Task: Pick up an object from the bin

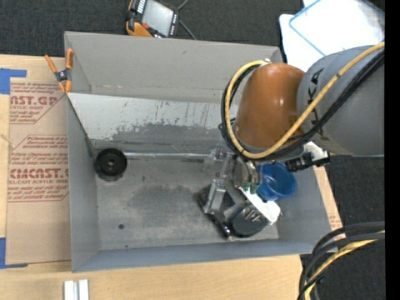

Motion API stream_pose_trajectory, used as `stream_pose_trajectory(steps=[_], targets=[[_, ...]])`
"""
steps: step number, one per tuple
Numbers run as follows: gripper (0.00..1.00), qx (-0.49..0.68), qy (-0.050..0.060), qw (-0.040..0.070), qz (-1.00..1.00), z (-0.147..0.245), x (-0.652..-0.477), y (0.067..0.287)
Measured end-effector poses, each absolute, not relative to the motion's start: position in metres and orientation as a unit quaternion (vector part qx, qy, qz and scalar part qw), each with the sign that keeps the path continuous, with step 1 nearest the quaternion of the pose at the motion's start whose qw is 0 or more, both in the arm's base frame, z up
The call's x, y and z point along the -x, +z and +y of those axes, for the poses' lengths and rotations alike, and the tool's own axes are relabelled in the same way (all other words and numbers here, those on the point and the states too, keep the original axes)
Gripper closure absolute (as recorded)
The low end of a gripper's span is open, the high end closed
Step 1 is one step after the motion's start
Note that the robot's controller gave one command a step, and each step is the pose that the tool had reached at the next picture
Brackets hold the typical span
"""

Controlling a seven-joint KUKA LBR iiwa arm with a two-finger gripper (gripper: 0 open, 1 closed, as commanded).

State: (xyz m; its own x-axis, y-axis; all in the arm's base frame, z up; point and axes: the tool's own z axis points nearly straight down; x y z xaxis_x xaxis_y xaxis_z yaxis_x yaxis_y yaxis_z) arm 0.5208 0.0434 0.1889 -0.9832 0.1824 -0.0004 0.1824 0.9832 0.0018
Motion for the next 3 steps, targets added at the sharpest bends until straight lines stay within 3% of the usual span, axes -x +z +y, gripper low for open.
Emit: stream_pose_trajectory(steps=[1, 2, 3], targets=[[0.0, 0.019, 0.001, 0.002, 1.0, 0.016, -0.503, 0.187], [0.0, 0.045, 0.001, 0.001, 0.999, 0.01, -0.521, 0.172], [0.0, 0.146, 0.001, 0.003, 0.989, 0.024, -0.499, 0.146]])
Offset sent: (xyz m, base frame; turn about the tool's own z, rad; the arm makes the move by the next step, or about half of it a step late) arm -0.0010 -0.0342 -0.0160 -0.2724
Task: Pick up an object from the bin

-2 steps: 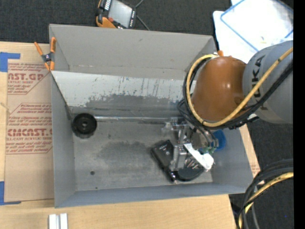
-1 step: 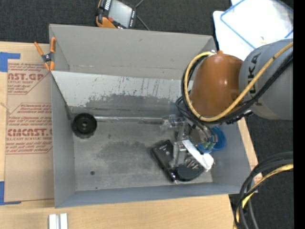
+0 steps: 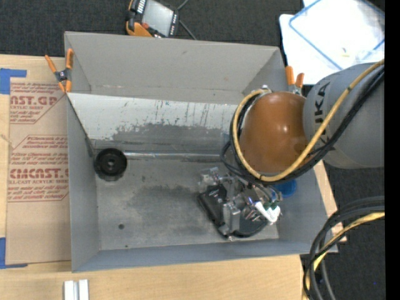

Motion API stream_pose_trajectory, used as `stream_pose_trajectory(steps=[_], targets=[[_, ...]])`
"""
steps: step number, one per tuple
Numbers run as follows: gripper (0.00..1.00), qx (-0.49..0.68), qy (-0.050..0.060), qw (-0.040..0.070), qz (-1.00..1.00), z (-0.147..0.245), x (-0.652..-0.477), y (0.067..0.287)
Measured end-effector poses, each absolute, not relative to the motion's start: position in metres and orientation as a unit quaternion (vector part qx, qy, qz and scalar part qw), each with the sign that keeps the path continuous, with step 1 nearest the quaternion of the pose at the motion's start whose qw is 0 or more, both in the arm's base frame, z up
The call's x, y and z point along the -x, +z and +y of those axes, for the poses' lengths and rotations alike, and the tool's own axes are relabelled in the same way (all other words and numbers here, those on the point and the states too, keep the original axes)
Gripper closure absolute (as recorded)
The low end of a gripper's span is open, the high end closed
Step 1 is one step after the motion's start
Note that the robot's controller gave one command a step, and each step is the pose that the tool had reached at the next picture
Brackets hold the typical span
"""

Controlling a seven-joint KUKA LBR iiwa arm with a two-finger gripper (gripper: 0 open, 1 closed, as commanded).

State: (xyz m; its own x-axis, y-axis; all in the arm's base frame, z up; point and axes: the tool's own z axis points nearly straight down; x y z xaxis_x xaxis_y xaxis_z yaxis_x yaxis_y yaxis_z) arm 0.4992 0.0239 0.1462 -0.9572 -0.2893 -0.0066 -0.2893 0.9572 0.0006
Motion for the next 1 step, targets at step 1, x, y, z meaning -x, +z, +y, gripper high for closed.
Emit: stream_pose_trajectory(steps=[1], targets=[[0.0, 0.136, 0.002, 0.002, 0.991, -0.0016, -0.5164, 0.1334]])
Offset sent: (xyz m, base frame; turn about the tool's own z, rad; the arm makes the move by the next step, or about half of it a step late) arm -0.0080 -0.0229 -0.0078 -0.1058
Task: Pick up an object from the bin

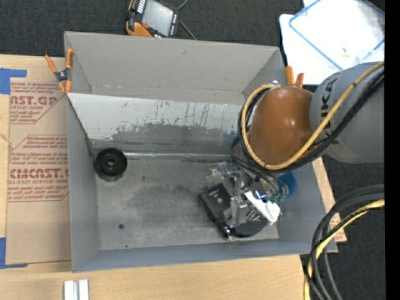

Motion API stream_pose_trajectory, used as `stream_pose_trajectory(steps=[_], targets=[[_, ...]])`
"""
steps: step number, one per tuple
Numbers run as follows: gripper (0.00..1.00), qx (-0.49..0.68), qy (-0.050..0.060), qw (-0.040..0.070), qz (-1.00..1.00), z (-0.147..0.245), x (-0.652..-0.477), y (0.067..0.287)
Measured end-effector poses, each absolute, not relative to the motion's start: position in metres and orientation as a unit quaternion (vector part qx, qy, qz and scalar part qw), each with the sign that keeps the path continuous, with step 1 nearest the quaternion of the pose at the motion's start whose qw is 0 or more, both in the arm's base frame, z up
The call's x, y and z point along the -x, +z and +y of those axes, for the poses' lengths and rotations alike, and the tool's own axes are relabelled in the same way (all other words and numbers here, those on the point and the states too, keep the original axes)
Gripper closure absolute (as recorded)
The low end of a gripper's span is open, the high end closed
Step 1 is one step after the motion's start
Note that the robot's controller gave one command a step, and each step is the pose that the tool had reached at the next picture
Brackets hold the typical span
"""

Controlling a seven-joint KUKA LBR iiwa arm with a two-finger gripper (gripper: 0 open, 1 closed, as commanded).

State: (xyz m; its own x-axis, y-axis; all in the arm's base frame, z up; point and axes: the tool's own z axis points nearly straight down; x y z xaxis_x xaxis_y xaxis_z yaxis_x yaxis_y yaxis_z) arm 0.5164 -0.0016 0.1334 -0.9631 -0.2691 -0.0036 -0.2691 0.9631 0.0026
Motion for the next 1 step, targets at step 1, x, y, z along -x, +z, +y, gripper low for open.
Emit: stream_pose_trajectory(steps=[1], targets=[[1.0, 0.198, 0.003, -0.001, 0.98, 0.0019, -0.4912, 0.138]])
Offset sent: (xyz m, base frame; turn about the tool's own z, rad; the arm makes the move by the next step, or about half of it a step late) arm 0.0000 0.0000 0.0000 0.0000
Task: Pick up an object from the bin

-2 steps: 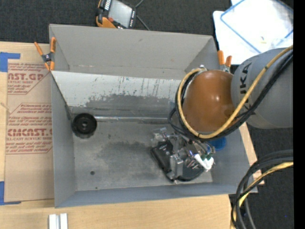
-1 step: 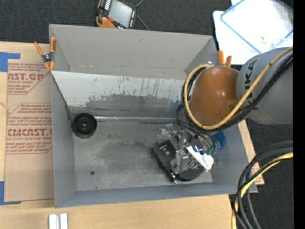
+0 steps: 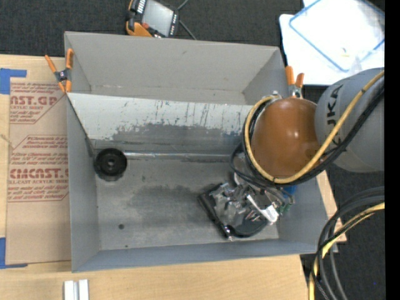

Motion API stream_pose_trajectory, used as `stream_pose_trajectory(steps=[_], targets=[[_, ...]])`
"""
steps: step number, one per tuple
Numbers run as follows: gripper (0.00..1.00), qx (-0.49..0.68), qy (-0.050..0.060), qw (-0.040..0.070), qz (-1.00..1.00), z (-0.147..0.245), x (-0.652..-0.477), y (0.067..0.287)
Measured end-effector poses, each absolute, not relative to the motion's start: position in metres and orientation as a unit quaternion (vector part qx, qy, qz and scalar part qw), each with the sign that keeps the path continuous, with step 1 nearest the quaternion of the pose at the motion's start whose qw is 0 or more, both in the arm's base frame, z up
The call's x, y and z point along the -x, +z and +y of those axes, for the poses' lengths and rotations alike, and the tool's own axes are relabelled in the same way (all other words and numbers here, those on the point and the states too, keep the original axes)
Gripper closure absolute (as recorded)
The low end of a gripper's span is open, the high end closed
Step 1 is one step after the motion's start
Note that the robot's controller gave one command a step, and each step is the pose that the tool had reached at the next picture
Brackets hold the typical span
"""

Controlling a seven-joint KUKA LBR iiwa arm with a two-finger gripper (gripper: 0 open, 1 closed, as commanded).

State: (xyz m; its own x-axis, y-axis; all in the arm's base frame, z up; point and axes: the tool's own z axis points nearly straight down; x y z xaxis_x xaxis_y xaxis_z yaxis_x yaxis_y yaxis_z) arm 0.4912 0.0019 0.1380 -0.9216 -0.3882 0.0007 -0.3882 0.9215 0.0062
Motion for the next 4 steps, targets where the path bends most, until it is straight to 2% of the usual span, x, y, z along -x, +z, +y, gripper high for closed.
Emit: stream_pose_trajectory(steps=[1, 2, 3, 4], targets=[[1.0, -0.198, -0.003, 0.001, -0.98, 0.002, -0.491, 0.138], [1.0, -0.083, -0.004, -0.001, -0.997, -0.06, -0.511, 0.088], [0.0, -0.265, -0.003, -0.001, -0.964, -0.065, -0.502, 0.096], [0.0, -0.291, -0.004, 0.0, -0.957, -0.06, -0.499, 0.106]])
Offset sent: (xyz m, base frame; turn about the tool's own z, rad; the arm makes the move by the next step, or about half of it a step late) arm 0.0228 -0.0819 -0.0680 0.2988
